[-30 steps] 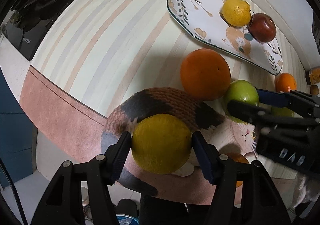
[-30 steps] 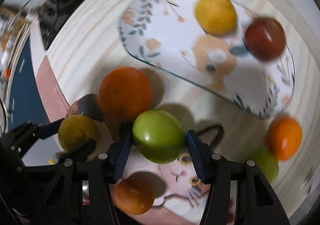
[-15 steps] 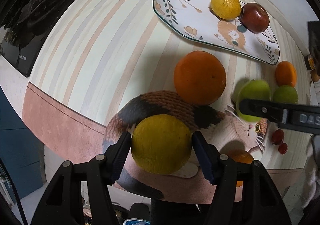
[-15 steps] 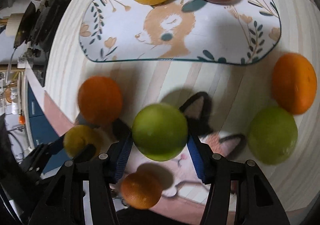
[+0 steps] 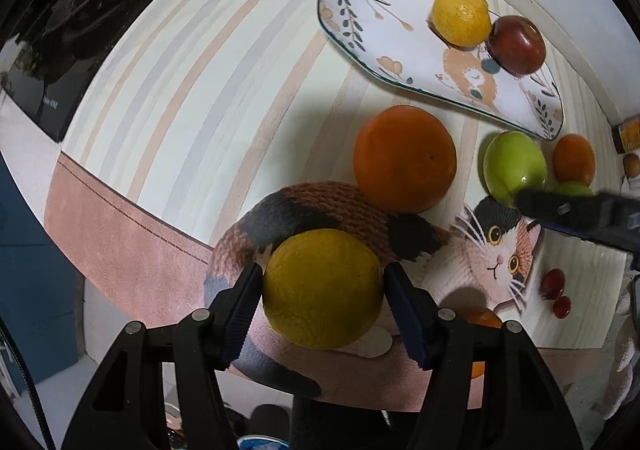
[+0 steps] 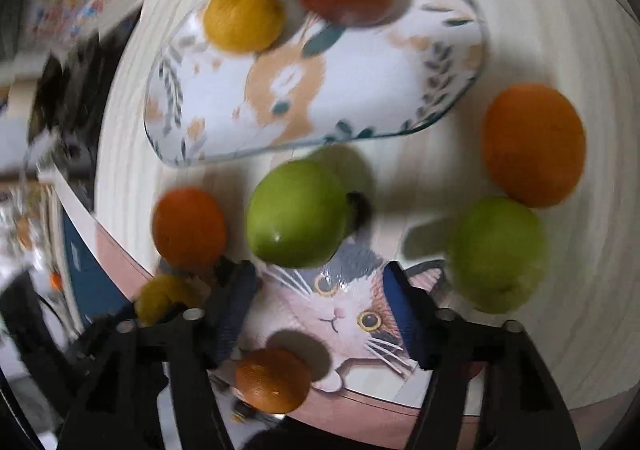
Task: Organize fruits
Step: 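Grasp a green apple with the right tool while the left tool grasps a yellow citrus, then place the green apple and yellow citrus on the floral plate, open both tools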
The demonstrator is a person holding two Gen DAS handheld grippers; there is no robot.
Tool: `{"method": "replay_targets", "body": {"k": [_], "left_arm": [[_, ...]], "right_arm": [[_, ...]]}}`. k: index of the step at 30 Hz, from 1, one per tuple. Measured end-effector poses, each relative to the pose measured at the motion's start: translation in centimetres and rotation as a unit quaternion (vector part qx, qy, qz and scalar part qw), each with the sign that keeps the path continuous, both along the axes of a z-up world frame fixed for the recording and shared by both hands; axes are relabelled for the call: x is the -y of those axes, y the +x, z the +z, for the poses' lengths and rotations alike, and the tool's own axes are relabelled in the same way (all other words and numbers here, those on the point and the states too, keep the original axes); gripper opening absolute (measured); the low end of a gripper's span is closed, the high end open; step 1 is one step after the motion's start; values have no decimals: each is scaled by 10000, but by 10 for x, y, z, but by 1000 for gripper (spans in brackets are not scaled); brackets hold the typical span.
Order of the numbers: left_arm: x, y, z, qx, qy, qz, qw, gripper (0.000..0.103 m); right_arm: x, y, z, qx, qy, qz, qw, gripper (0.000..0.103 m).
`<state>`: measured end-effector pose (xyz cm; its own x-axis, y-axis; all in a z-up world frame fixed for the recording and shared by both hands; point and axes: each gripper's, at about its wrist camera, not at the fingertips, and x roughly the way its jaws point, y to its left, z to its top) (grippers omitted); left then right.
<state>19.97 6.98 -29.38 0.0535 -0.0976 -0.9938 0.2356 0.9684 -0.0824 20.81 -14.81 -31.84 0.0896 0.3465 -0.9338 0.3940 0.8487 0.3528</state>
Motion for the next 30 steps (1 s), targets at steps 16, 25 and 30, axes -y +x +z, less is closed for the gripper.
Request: {"method": "replay_targets", "body": {"k": [16,25,30], "left_arm": [[8,20,21,0,-265,39,9996,60],[13,31,35,87,-350,8,9993,60],[10,42,57,119,-624,104,9979,60]], "right_arm": [[-20,28,-2,306,42,-32,9995,60],[-11,17,-1,469,217,-116,9986,59],[1,6,31,811,381,-180,9958,59]]}}
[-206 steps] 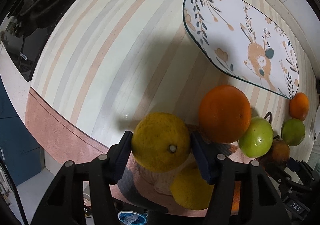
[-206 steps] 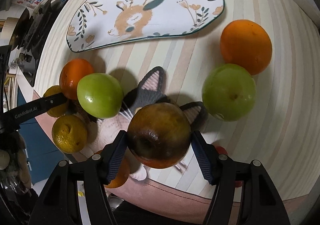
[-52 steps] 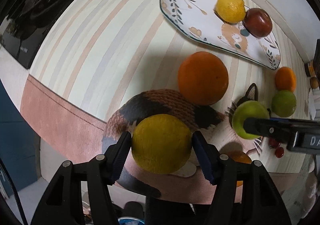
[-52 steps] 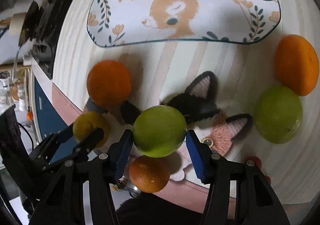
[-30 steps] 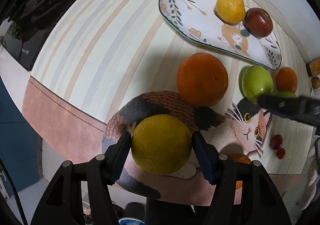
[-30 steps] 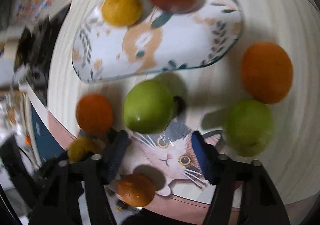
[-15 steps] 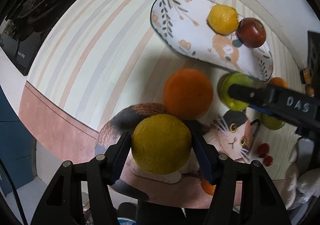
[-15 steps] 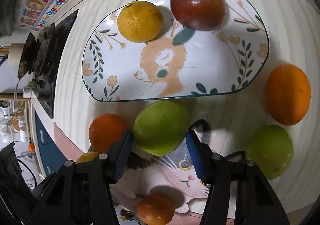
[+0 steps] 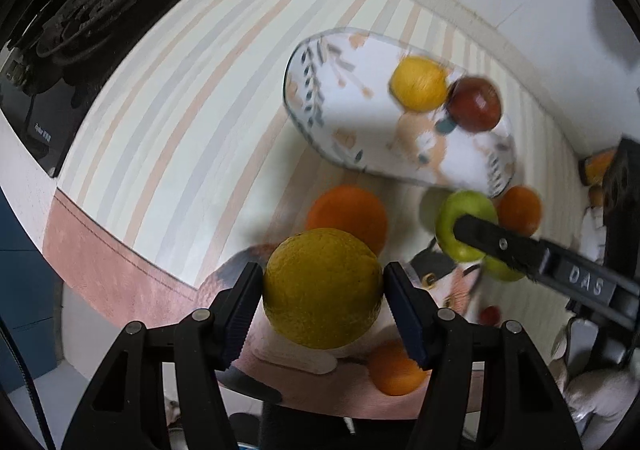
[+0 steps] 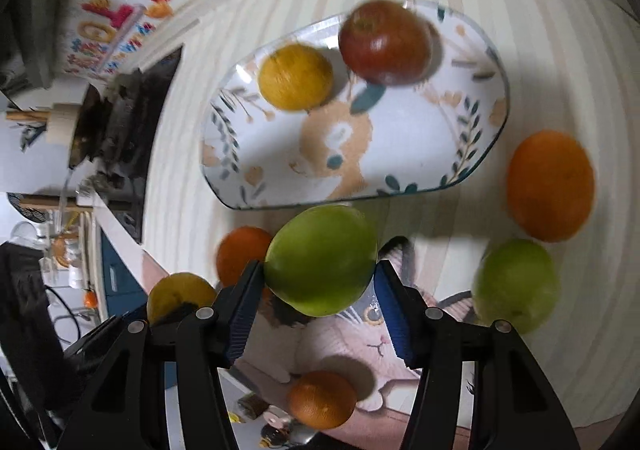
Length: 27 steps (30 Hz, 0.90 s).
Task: Organize fruits
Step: 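Place the green apple and yellow citrus on the floral plate, open both tools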
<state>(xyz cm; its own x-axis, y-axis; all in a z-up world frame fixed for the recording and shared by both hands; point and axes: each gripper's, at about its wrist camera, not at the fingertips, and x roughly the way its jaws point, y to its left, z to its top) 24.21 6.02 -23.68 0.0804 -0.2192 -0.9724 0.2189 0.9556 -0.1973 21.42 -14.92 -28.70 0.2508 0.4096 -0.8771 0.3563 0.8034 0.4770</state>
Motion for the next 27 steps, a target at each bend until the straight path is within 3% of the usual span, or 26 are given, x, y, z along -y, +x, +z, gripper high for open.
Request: {"method": "replay_targets", "body": {"k": [5,9,17,22,25,27], "left_arm": [[12,31,35,211,-381,-9,9990,60],[34,75,45,455,-328,-118,9984,60],[73,163,-7,237,169,-323,9991,60],[84,181,-41,-140,249,-454,9986,60],[91,181,-53,-183,379,-544,9976,61],[93,181,-52,-3,382,-565,9977,61]], "right_arm": [[24,10,27,315,-37,-272,9991,59],[36,33,23,273,-336,-391,9983,59],[35,60,-5,-108,-1009,-168,9947,59],[29,60,-14,-187,-1093,-148,9937,59],[30,61,-15,-210,-1090,-148,9937,60],[30,59,-18,-262,-996,-194,9945,60]]}}
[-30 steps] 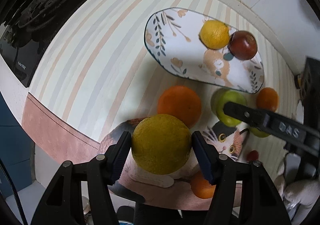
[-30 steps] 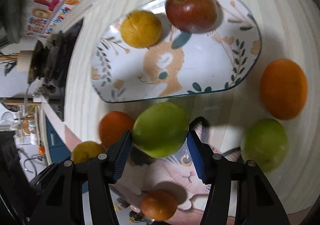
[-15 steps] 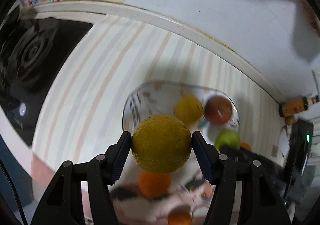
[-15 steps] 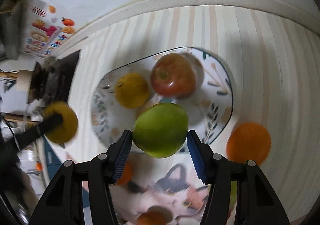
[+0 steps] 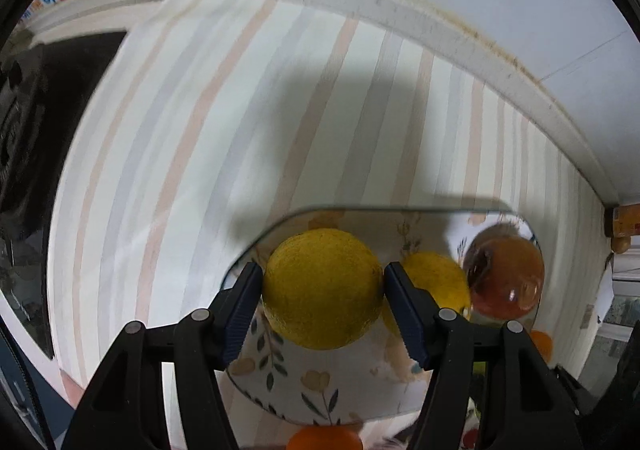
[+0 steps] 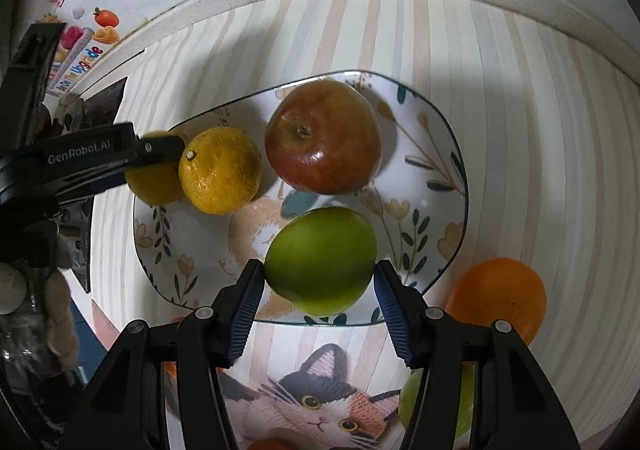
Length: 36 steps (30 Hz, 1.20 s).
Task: Organize fruits
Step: 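Place the green apple and yellow citrus on the floral plate, open both tools, then move both tools back toward the remaining fruits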
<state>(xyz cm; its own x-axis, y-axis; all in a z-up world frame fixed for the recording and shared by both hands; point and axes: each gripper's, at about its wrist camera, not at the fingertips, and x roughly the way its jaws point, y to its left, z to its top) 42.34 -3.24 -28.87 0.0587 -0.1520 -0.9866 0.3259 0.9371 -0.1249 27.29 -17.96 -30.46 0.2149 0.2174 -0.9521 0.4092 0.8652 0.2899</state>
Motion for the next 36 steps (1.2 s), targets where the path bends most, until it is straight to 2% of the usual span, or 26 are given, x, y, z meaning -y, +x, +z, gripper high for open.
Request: {"method": "replay_targets", "body": {"k": [3,7,11,12,17,22,29,36], "left_arm": [[1,2,-1,-83,44,38,9999,61],[-3,6,5,-74,-7,137,9999,62],[-5,4,21,105,-17,163,9998,89],[-8,2,24,147,1,171,9997,90],[-27,-27,48,423,61,255,9988,93],[-43,-70,66,693,109,359,9969,93],[-51,-136,103,1178,120,328,9924,93],[-57,-183,141,1549,7,378,9872,93]], "right_arm": [[1,-1,-1,-77,116,-74,9999,61],[7,-6,7,-73,192,-192,9996,80],[7,-6,19,-76,105,-156,9998,91],[7,-6,22,-95,58,-115,9999,93],[1,-11,37,-156,-485,167,9986,94],[-7,-24,54,-85,-726,383,9966,94],[-15,-61,94,284,-992,612,9928,94],[-23,-99,137,672,-1181,822,9873,94]]}}
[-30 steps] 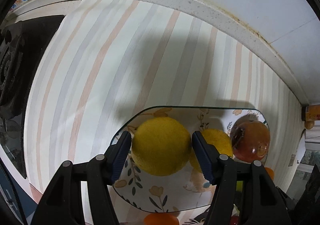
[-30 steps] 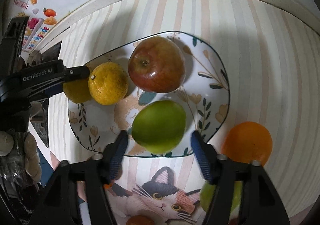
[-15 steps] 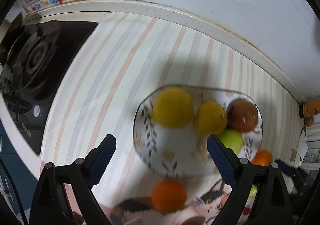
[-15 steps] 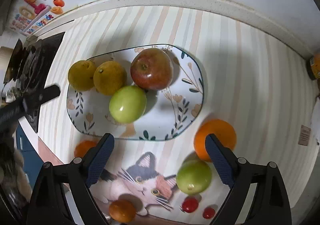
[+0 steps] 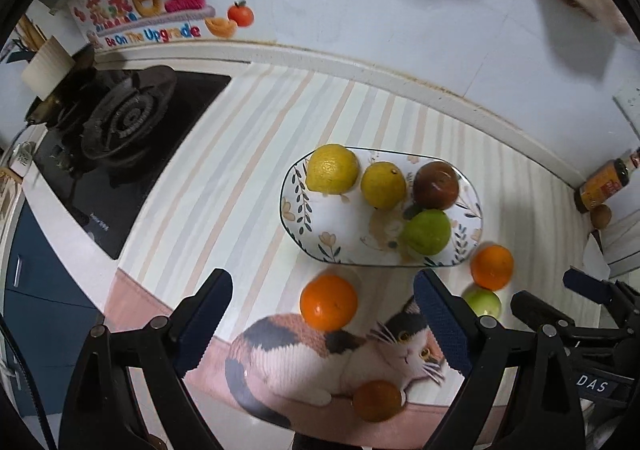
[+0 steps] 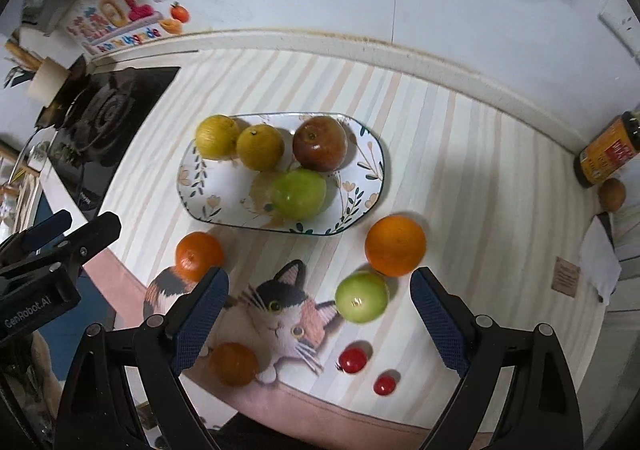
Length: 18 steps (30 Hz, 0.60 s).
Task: Organize fruits
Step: 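Move both tools back toward the remaining fruits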
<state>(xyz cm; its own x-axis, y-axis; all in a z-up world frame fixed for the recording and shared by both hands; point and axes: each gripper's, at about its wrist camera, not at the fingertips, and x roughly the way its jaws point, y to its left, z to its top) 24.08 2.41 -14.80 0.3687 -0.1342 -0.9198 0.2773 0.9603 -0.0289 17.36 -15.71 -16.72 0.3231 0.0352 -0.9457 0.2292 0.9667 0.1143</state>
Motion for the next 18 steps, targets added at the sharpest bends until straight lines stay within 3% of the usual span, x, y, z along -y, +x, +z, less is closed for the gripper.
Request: {"method": "replay_targets", "body": {"k": [12,18], "left_arm": [[-7,-56,55,434,-167,-28,9989,93],[-7,-74,71,513,-285,-94,9982,93]], "right_arm": [[-10,-60,66,520,-135,242,9983,94],[-9,-77,85,685,-193,220,9972,94]]}}
